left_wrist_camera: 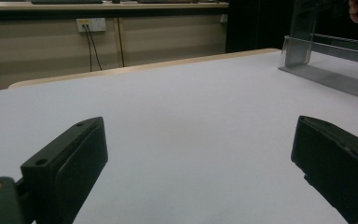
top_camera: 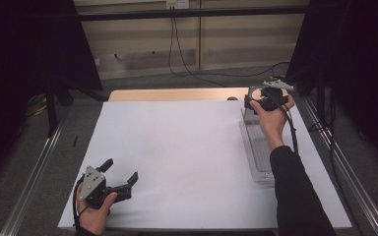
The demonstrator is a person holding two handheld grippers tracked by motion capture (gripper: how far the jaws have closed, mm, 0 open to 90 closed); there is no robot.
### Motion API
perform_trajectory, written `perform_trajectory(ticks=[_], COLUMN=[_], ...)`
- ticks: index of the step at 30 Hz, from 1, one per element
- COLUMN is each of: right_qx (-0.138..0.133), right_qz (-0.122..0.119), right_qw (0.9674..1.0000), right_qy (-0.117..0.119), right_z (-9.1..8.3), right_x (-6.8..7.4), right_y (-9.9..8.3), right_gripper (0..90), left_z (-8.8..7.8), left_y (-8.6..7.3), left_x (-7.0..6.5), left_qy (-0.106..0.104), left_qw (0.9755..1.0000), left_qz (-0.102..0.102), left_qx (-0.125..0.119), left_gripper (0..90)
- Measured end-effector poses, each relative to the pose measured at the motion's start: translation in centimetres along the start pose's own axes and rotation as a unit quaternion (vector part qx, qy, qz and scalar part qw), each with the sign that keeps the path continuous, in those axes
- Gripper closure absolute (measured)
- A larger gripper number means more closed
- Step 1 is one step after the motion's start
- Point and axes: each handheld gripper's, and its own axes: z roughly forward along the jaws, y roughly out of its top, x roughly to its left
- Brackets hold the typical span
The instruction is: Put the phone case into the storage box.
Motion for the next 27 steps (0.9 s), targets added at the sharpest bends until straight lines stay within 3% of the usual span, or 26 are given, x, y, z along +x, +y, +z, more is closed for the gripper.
perform_trajectory(ticks=[9, 13, 27], right_qx=[-0.008, -0.025, -0.039], right_qz=[0.000, -0.001, 0.013], right_qw=[0.9999, 0.9996, 0.9986], right_qy=[0.007, 0.015, 0.032], right_z=[-0.9, -1.5, -3.1], right_x=[-0.6, -0.8, -2.9], right_y=[0.3, 0.4, -0.6], right_gripper=[0.8, 0.9, 0.6], left_z=[0.0, -0.1, 0.2], left_y=[0.0, 0.1, 0.1], left_x=[0.0, 0.0, 0.0], left_qy=[0.001, 0.002, 0.006], left_qw=[1.0000, 1.0000, 1.0000], left_qz=[0.001, 0.004, -0.003], left_qx=[0.000, -0.001, -0.003], left_gripper=[3.6, 3.5, 3.6])
